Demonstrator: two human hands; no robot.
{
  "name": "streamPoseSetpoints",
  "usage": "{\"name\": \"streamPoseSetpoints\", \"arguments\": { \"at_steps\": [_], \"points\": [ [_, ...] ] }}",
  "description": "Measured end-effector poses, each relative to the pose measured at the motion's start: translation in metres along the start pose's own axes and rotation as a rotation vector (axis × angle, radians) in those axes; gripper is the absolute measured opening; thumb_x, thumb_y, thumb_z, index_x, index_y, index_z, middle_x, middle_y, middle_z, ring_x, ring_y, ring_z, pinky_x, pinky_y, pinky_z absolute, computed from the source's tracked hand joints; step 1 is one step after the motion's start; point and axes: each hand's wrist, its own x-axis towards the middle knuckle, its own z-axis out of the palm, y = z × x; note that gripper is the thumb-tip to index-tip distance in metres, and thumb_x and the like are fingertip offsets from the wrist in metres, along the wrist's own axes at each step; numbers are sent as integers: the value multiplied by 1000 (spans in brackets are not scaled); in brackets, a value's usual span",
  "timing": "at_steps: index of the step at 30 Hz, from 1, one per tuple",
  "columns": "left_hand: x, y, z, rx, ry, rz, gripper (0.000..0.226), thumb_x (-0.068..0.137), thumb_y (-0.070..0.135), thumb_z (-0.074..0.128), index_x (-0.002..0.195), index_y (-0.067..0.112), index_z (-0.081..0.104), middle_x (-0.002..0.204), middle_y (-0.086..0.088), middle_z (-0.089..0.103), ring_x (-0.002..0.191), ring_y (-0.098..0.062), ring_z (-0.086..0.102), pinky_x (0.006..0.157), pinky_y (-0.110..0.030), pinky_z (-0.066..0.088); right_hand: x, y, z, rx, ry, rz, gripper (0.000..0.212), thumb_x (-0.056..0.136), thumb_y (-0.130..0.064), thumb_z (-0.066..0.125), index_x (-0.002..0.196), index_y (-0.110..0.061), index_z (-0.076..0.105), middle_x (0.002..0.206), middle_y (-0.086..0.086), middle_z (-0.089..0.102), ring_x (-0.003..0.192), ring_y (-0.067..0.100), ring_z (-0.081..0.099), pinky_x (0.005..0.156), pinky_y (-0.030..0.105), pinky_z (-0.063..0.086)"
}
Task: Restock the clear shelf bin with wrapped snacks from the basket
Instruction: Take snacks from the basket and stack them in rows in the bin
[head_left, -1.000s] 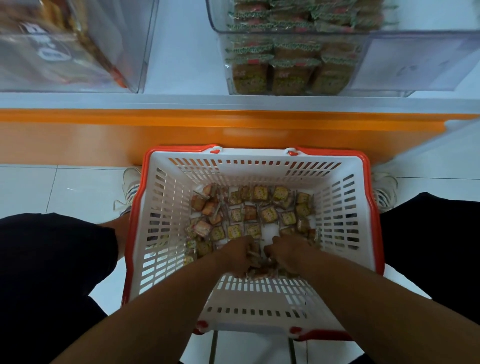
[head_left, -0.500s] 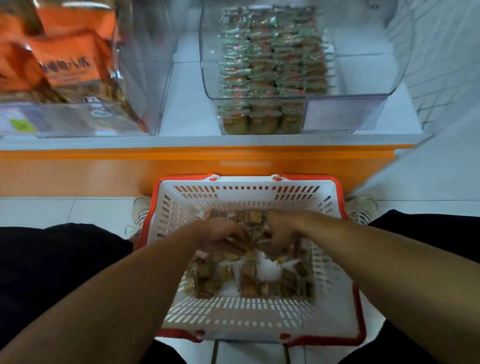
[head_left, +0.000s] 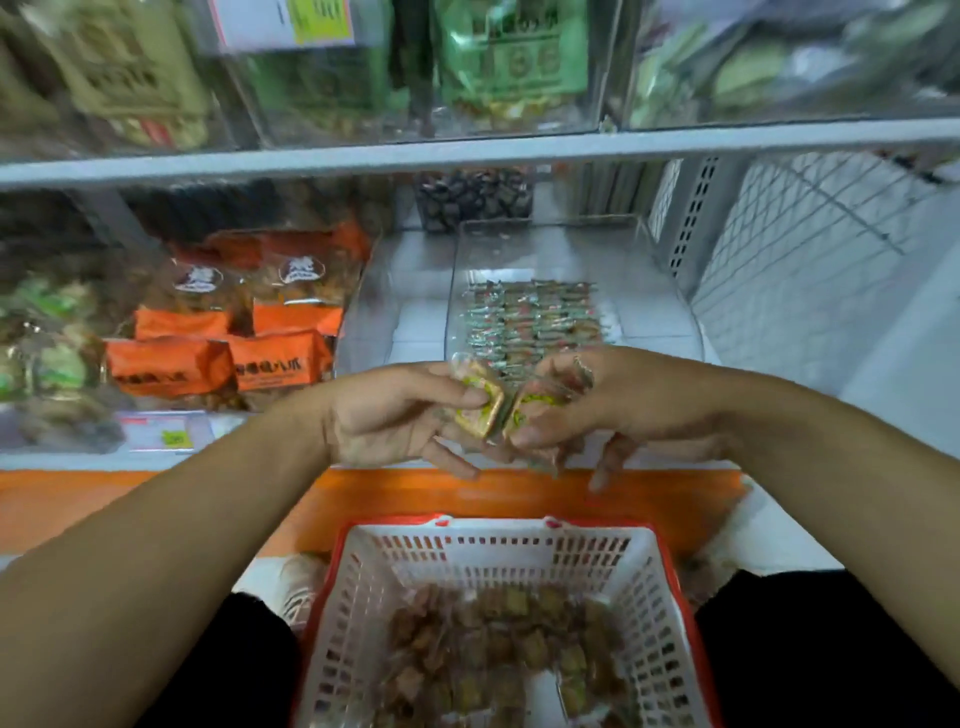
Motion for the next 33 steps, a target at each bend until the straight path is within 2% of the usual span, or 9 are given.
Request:
{"name": "streamPoseSetpoints", "arguments": {
  "at_steps": [2, 5, 7, 12, 16, 20, 25, 30, 33],
  "points": [
    [1, 7, -2, -175, -15, 115, 61, 52, 24, 100, 106, 8, 76, 103, -19, 74, 91, -30, 75, 68, -42, 65, 2, -11, 0, 143, 93, -100, 42, 66, -19, 88, 100, -16, 65, 85, 3, 73, 67, 19, 69, 54, 32, 58],
    [7, 4, 1, -420, 82, 255, 55, 62, 21, 92, 111, 6, 73, 114, -23, 70, 93, -31, 74, 73, -39, 65, 13, -12, 0, 324, 174, -215, 51, 57, -16, 90, 102, -14, 67, 99, 11, 74, 81, 26, 72, 63, 35, 62],
    [11, 7, 5, -487, 141, 319, 38, 75, 19, 78, 111, 8, 72, 117, -21, 70, 95, -30, 74, 73, -36, 64, 22, -13, -6, 438, 217, -270, 52, 62, -13, 87, 110, -9, 67, 103, 14, 73, 87, 25, 73, 67, 32, 61],
    [15, 19, 2, -588, 239, 417, 35, 80, 14, 67, 114, 6, 66, 111, -17, 75, 95, -28, 76, 72, -33, 63, 36, -21, -20, 678, 139, -286, 48, 73, 1, 71, 121, 0, 63, 113, 22, 73, 99, 27, 73, 77, 32, 62],
    [15, 21, 0, -580, 294, 377, 40, 83, 11, 65, 122, 1, 61, 111, -21, 74, 90, -28, 76, 69, -32, 63, 42, -19, -18, 576, 201, -326, 54, 74, -1, 74, 126, -7, 64, 115, 19, 73, 103, 29, 73, 79, 32, 62],
    [12, 15, 0, -577, 336, 319, 41, 89, 11, 63, 128, -3, 62, 125, -27, 68, 97, -30, 74, 72, -32, 64, 42, -17, -9, 335, 306, -391, 44, 74, -25, 82, 117, -25, 73, 113, 6, 75, 102, 22, 74, 70, 30, 60],
    [3, 12, 5, -474, 293, 340, 22, 81, 24, 74, 95, 9, 82, 113, -20, 75, 101, -29, 75, 74, -30, 64, 44, -12, 7, 245, 391, -291, 24, 81, -44, 76, 102, -32, 78, 98, -2, 79, 82, 8, 74, 57, 23, 53],
    [2, 8, 10, -403, 432, 330, 16, 66, 16, 80, 79, 7, 83, 90, -14, 78, 75, -17, 77, 56, -20, 58, 46, -13, 10, 423, 286, -203, 42, 78, -44, 76, 110, -17, 75, 106, 6, 78, 88, 16, 75, 51, 26, 53],
    [0, 8, 10, -360, 484, 326, 16, 64, 20, 81, 77, 11, 83, 82, -8, 77, 65, -11, 73, 49, -18, 55, 44, -15, 5, 397, 224, -198, 35, 75, -40, 77, 106, -23, 78, 106, 6, 77, 89, 16, 75, 52, 25, 54]
  ]
}}
